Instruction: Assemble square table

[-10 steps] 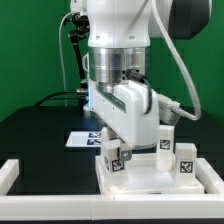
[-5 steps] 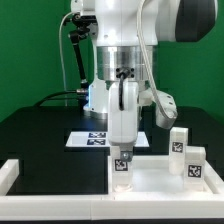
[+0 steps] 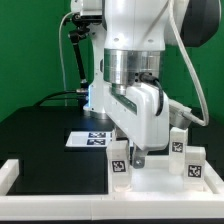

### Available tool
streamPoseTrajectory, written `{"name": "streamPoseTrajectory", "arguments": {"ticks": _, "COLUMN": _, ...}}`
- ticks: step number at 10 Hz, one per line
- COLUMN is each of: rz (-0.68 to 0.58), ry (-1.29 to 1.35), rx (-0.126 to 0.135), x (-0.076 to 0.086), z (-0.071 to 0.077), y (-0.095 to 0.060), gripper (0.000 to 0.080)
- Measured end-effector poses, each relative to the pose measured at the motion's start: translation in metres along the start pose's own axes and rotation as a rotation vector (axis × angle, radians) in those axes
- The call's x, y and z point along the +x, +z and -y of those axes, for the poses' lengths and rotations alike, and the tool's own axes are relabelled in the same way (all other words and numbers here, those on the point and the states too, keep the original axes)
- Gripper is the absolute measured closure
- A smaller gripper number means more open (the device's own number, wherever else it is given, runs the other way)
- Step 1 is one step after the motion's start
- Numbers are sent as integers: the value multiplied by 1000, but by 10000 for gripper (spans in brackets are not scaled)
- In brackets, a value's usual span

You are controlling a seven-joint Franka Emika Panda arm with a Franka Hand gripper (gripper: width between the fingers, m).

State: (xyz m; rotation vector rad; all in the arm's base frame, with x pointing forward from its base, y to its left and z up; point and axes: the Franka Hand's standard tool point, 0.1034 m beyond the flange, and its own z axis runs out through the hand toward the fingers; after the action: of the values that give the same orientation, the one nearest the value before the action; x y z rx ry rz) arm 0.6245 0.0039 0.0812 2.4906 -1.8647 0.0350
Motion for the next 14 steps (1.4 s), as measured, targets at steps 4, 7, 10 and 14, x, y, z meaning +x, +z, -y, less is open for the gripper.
{"name": "streamPoseTrajectory", "arguments": {"ticks": 4, "rz": -23, "ry": -441, "rx": 52, "x": 11, "z": 0, "y": -2, "gripper": 150}}
{"name": "streamPoseTrajectory", "arguments": {"ticks": 7, "rz": 26, "ry": -752, "rx": 172, "x": 18, "z": -12, "y": 2, "gripper": 150}}
{"name": "streamPoseTrajectory", "arguments": {"ticks": 10, "rz": 27, "ry": -869, "rx": 185, "x": 10, "z": -9, "y": 5, "gripper": 150}}
{"name": "streamPoseTrajectory", "arguments": {"ticks": 14, "rz": 43, "ry": -722, "rx": 179, "x": 10, "z": -10, "y": 6, "gripper": 513}}
